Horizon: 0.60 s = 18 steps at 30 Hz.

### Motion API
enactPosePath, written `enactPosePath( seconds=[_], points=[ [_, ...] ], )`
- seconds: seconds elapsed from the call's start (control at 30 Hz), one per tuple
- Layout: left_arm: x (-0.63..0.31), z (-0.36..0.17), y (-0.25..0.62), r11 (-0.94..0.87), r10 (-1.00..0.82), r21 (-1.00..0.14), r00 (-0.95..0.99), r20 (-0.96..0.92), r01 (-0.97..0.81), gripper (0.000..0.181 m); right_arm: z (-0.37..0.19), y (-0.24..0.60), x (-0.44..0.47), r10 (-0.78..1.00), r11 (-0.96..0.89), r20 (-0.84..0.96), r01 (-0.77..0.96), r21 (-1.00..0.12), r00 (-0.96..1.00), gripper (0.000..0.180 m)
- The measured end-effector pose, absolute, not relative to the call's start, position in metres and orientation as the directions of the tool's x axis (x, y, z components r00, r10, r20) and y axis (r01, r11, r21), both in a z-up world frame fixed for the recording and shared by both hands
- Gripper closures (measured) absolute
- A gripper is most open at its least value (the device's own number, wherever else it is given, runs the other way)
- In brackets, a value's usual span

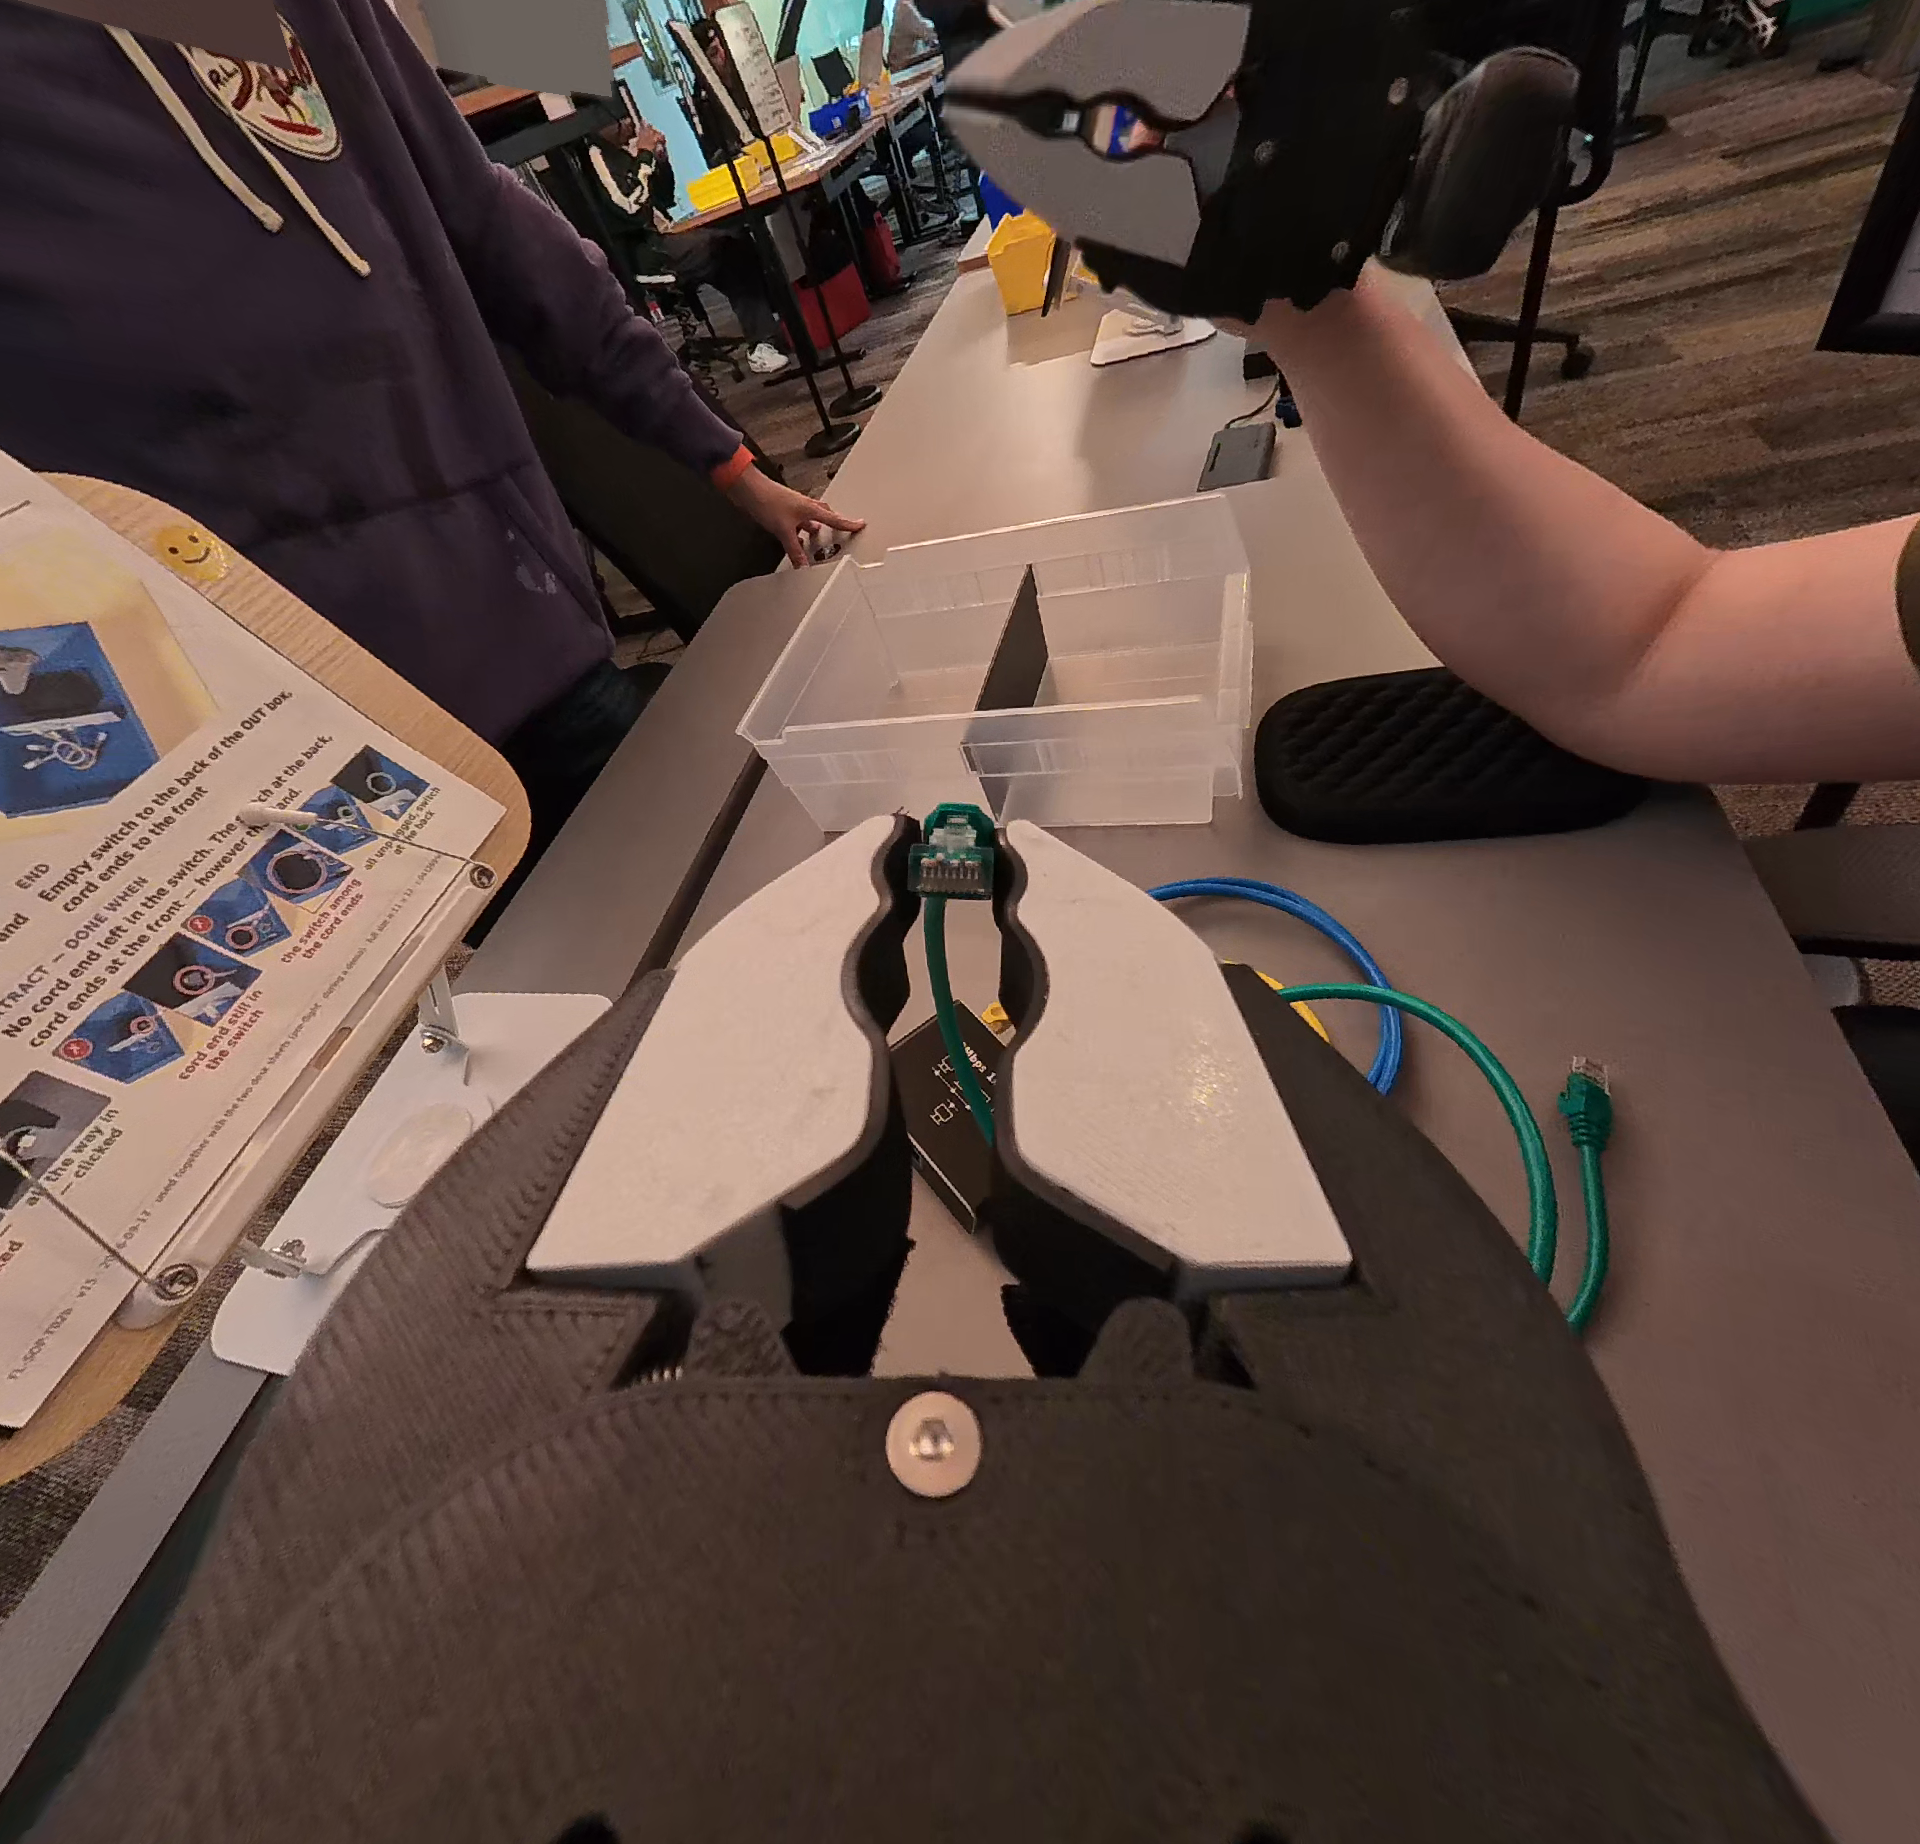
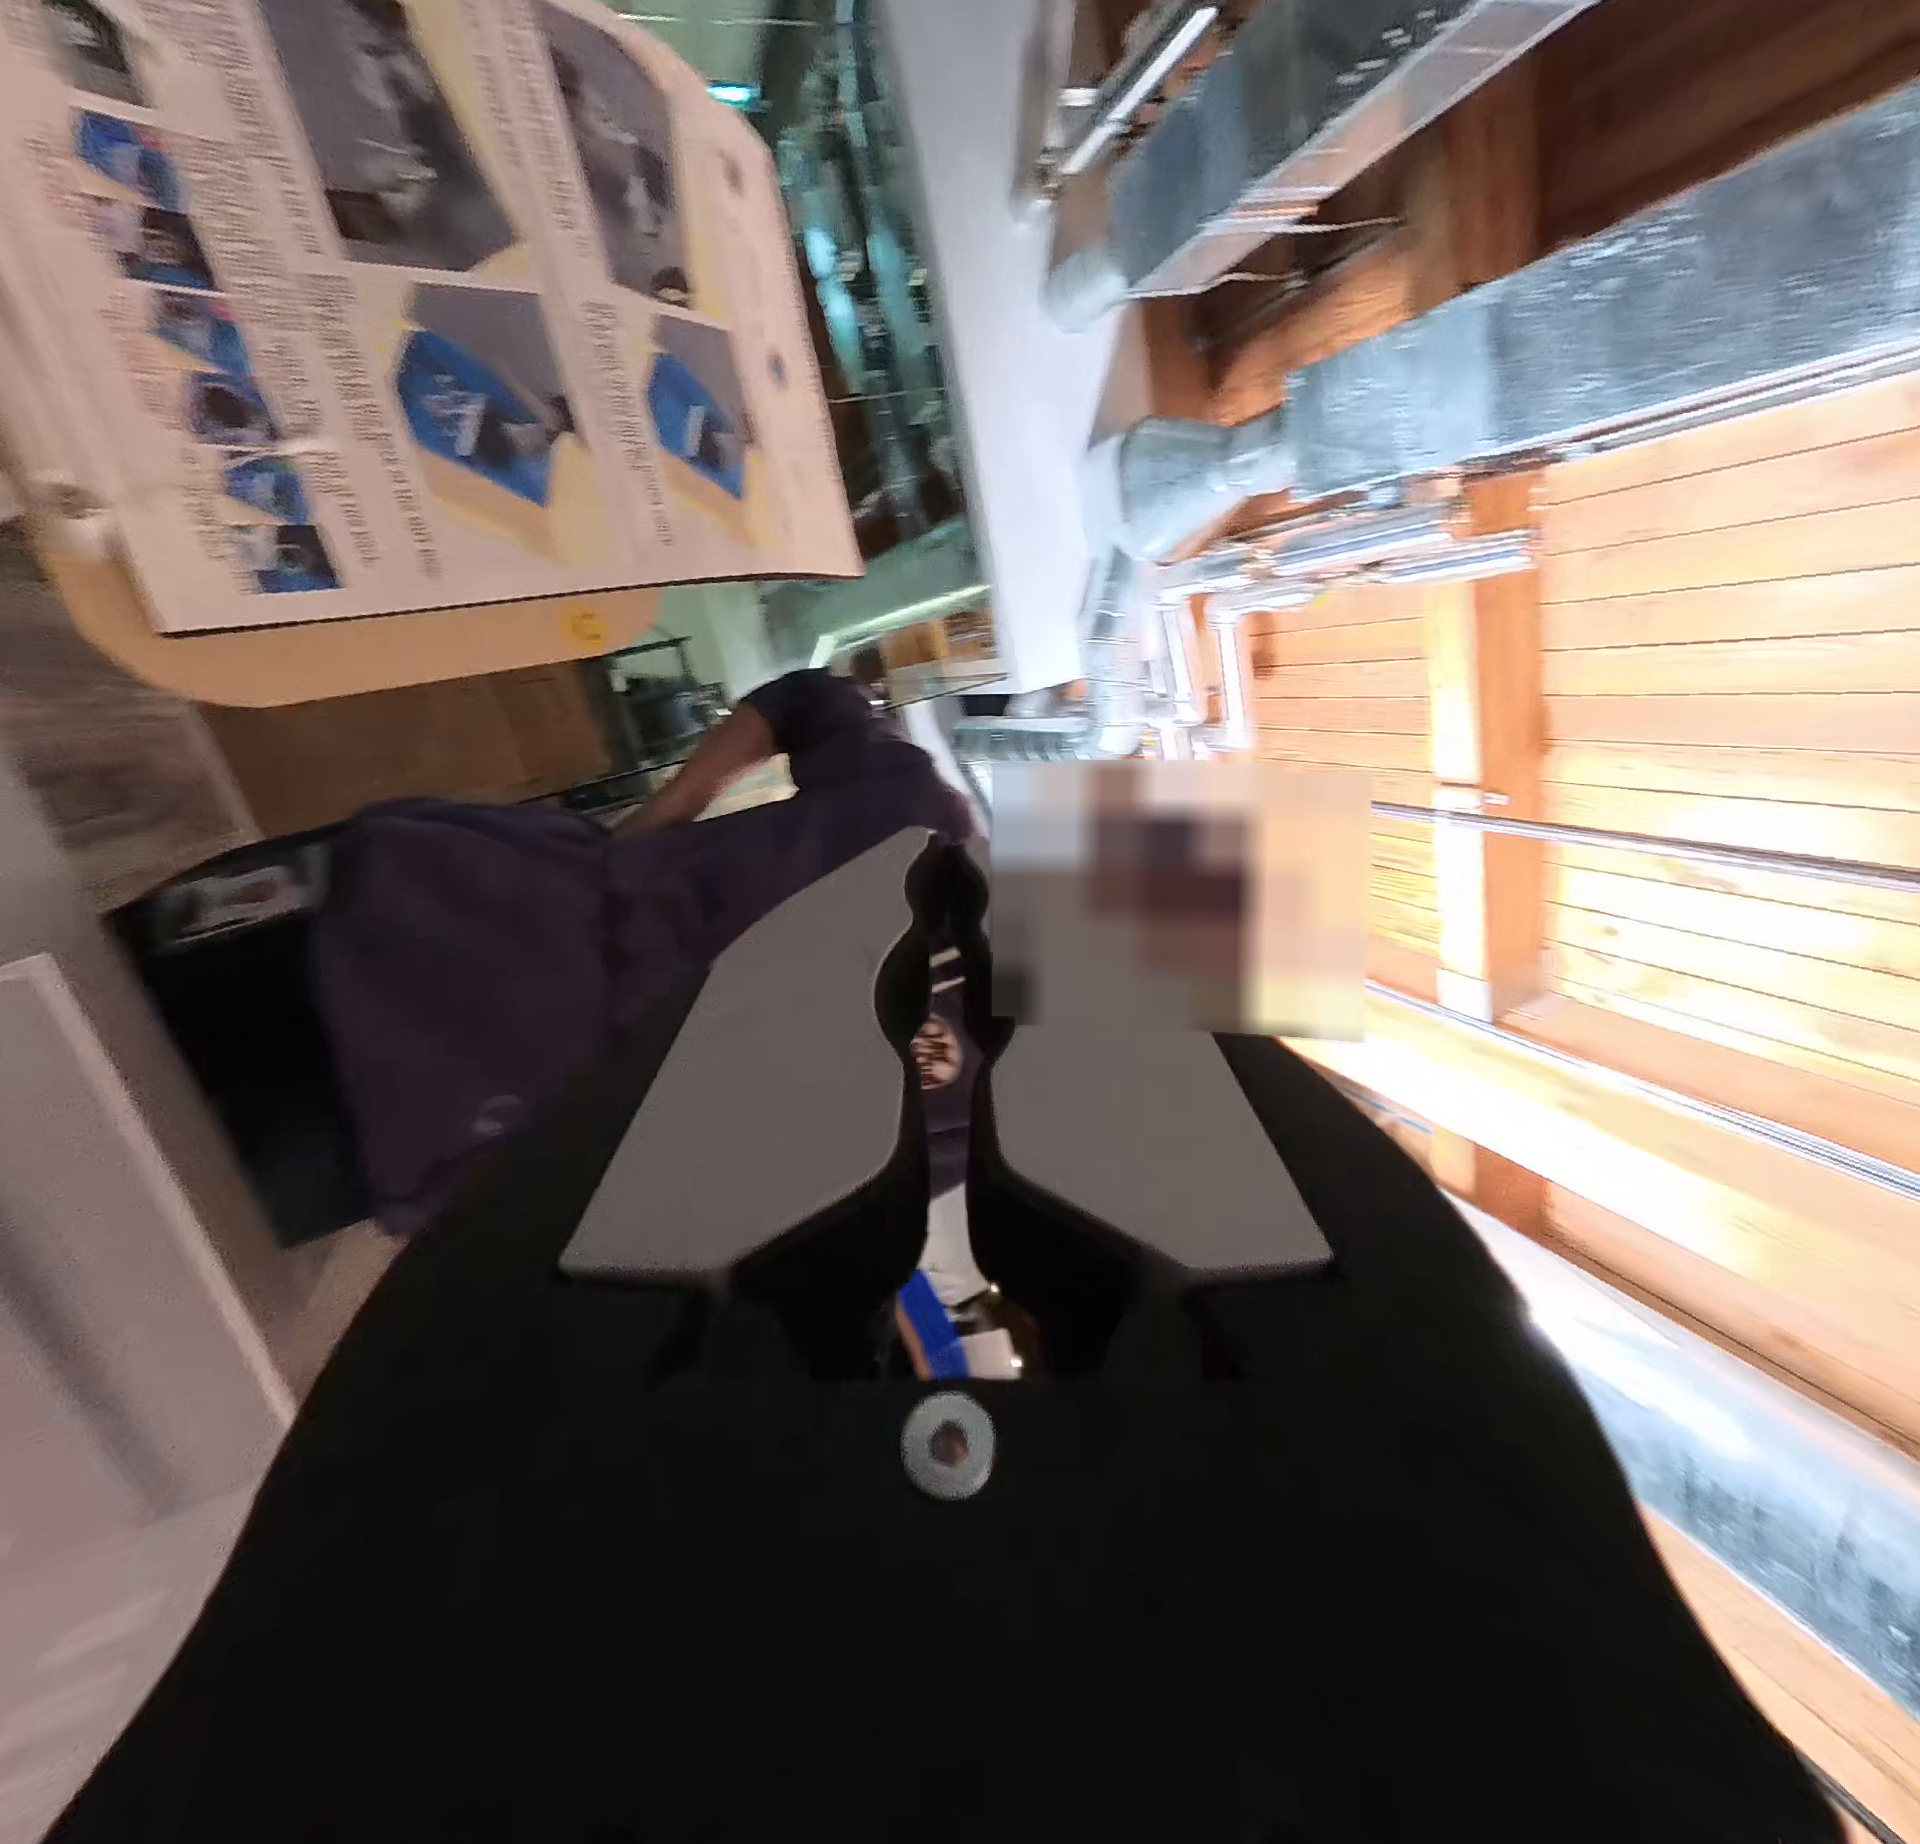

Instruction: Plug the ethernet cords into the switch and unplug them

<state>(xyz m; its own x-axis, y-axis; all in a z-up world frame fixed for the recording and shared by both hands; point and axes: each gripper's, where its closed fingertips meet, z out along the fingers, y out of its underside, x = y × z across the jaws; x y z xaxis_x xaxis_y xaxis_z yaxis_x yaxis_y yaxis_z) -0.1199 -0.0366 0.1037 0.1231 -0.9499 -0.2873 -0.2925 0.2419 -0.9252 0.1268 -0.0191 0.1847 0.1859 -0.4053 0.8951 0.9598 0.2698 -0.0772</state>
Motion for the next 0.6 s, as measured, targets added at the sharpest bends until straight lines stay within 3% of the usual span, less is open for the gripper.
enactPosePath(
  seconds=[0.6],
  points=[
    [-0.119,0.101,-0.035,0.232,-0.953,-0.927,0.119,-0.277,-0.295,0.168,0.189,-0.025,0.137,-0.405,0.295,0.886,0.950,-0.107,0.225,0.180]
  ],
)
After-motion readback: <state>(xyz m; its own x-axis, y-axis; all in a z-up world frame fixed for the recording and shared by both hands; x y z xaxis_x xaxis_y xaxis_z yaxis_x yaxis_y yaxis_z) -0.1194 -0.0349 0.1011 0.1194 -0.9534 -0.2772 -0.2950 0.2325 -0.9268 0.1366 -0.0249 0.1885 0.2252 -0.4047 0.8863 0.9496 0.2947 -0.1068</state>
